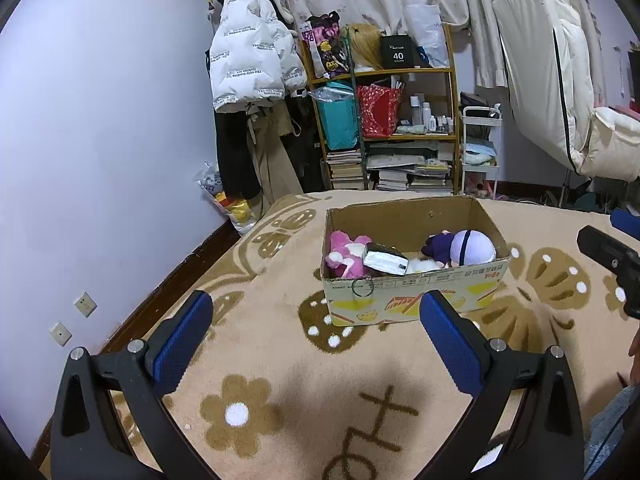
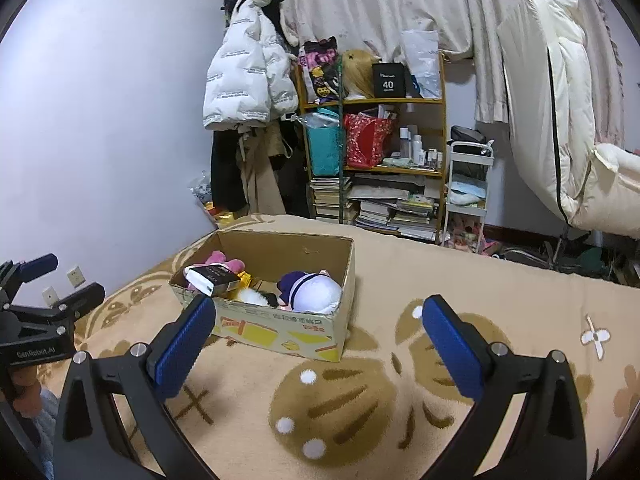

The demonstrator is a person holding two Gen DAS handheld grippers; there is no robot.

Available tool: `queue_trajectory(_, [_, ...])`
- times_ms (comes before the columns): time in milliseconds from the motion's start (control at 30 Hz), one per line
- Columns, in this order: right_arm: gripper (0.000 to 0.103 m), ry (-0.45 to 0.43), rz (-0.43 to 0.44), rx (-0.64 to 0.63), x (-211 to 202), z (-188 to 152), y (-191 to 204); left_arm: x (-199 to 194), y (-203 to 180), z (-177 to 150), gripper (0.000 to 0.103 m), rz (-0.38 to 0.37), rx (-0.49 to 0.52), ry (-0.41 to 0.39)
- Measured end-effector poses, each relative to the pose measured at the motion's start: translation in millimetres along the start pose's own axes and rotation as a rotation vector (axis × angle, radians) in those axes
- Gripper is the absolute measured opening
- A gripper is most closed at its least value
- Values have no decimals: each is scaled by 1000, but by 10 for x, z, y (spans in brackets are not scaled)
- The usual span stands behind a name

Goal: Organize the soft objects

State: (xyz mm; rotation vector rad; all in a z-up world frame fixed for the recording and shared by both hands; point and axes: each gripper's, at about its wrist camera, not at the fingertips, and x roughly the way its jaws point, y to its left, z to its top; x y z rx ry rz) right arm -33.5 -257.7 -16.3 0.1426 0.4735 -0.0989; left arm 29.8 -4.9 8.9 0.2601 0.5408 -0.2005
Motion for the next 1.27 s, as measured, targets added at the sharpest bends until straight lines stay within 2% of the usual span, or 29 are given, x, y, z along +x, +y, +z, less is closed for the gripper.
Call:
queue_trajectory(233, [103, 5, -6, -2, 12, -28, -19, 85, 9, -1, 102, 1, -17, 25])
queue_trajectory(1267, [103, 6, -17, 11, 12, -63, -157, 31, -36, -12, 102, 1, -28, 7])
